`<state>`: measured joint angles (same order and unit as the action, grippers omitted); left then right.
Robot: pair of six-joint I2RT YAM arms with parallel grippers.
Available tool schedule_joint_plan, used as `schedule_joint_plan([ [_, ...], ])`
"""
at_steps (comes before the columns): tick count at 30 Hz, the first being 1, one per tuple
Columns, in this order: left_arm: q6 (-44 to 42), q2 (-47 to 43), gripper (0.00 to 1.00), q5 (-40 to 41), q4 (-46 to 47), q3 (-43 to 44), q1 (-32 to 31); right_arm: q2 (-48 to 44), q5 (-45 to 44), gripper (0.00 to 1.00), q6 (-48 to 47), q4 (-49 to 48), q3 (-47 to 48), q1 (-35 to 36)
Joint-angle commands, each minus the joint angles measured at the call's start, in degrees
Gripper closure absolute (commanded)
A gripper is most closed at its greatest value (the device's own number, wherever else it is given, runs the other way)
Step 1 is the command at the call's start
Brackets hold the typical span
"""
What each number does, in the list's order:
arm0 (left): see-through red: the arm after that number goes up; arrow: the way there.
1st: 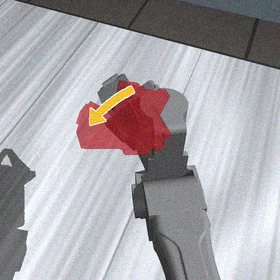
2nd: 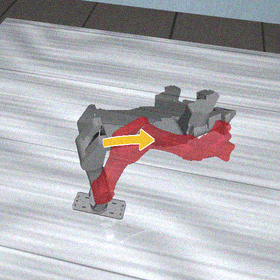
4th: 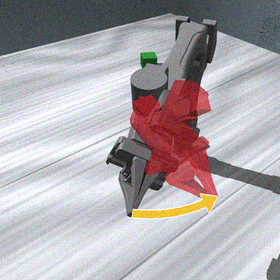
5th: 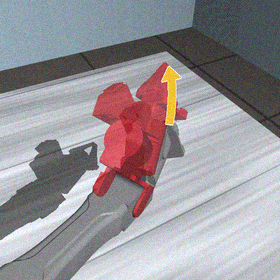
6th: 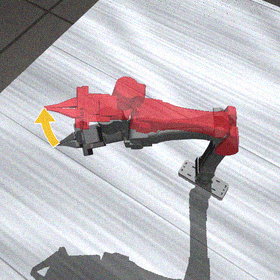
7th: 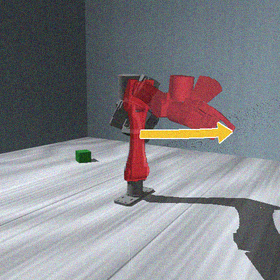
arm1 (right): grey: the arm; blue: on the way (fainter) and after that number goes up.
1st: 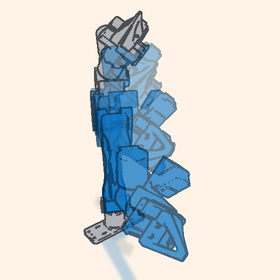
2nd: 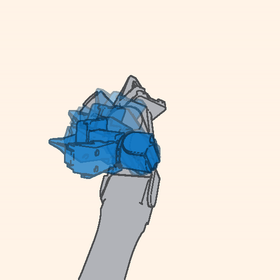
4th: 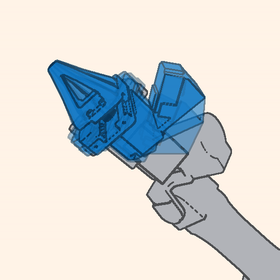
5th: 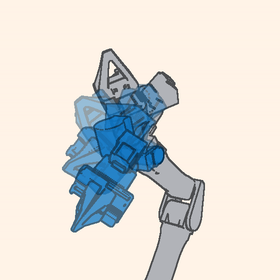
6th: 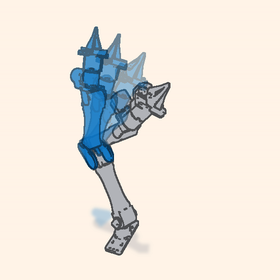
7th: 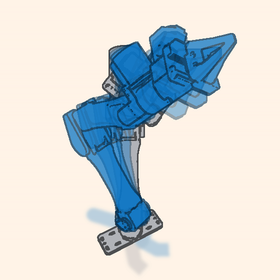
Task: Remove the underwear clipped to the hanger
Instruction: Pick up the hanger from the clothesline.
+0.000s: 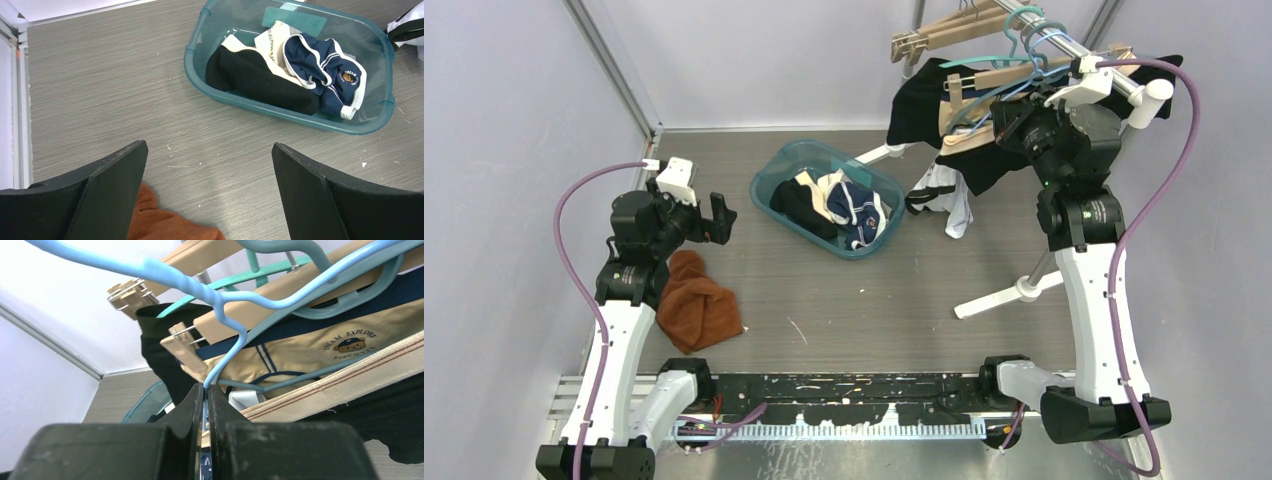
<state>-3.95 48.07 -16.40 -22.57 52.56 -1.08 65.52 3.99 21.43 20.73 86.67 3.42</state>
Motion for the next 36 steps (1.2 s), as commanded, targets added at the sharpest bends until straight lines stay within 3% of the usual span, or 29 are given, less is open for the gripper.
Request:
schedule_joint_plan([
  [1,-0.6,-0.6,0.02,-1.3,3.1,0.2,-0.2,-3.2,3.1,0.94,-1.7,-1.1,1.1,0.2],
  [12,-1.7,-0.4,0.02,-1.8,3.0,0.3,-0.1,-7.5,11.4,0.99,-4.3,1.8,-4.1,0.2],
  [20,-7.5,2.8,0.02,-3.7,-0.5,3.5,-0.1,-11.1,27.1,0.99,-7.1,5.3,-7.8,0.2],
  [29,-14.5,9.0,0.02,-10.0,-8.7,11.2,-1.9,-14.4,44.5,0.99,-16.1,17.9,-7.6,0.2],
  [36,-22.0,12.5,0.02,-10.7,-14.8,14.6,-8.6,-17.3,52.5,0.99,-28.5,30.3,-7.6,0.2],
])
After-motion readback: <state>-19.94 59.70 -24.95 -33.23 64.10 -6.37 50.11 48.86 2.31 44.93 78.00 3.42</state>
